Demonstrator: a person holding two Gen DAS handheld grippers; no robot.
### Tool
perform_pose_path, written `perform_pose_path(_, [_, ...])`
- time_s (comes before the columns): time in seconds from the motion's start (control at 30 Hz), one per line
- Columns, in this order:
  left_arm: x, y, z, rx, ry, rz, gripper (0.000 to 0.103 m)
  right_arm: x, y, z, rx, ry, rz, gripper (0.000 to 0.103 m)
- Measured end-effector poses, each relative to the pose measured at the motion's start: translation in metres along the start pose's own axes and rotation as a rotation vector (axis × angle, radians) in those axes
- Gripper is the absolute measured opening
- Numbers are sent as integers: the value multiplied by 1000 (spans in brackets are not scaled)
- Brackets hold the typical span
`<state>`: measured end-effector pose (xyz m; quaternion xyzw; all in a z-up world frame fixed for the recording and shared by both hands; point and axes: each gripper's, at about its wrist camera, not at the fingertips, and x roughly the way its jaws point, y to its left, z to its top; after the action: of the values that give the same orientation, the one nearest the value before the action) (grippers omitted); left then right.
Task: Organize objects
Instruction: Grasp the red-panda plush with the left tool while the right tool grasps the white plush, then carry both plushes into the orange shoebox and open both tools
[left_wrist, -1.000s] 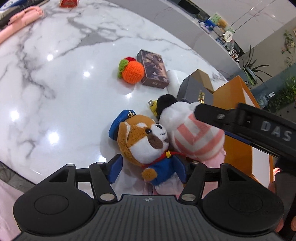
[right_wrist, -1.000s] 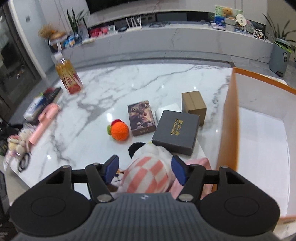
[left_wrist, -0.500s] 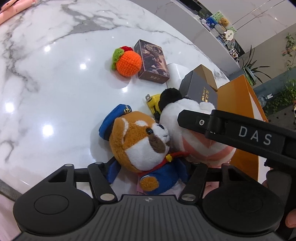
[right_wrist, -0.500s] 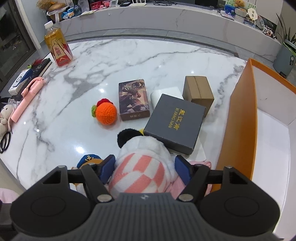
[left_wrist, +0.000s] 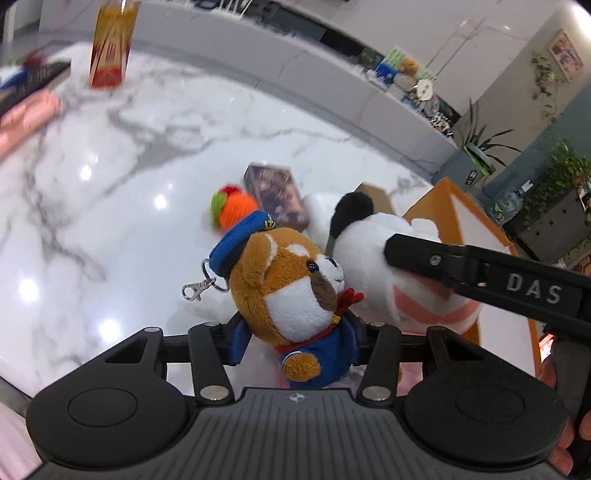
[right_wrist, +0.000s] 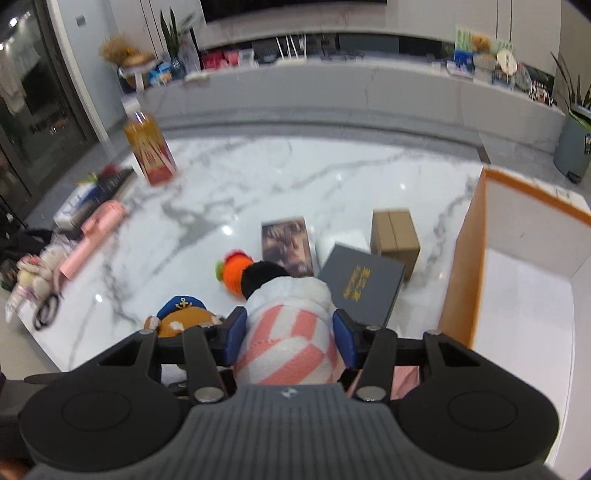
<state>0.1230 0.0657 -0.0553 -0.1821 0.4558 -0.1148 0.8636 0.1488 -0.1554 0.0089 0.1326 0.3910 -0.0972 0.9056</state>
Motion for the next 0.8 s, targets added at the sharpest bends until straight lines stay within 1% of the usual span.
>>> perform_pose_path(0.1, [-16,-12,7,50,-30,-7,57,-24,-3,3,22,-62,11,52])
perform_pose_path(0.2, [-32,-31,15,110,-54,-43,57,-53,-10,4,51,-131,20,53])
perform_pose_path(0.33, [-50,-77,25,247,-87,-104,57,-92,-32,5,131,-229,16,53])
perform_pose_path(0.4, [-53,-100,25,316,-82,-139,57,-109,-47,4,176,-273,-3,53])
perform_pose_path(0.47, [-50,-124,26,377,-65,-176,57,-123,-65,1,224,-307,-30,53])
perform_pose_path(0.6, [-26,-169,22,486,-14,-201,57,-137,-109,-14,371,-327,-60,53])
perform_pose_path(0.7, [2,-198,16,547,63,-215,57,-136,-142,-29,465,-306,-67,53])
perform_pose_path(0.8, [31,-218,6,624,128,-183,57,-125,-170,-47,543,-264,-91,53])
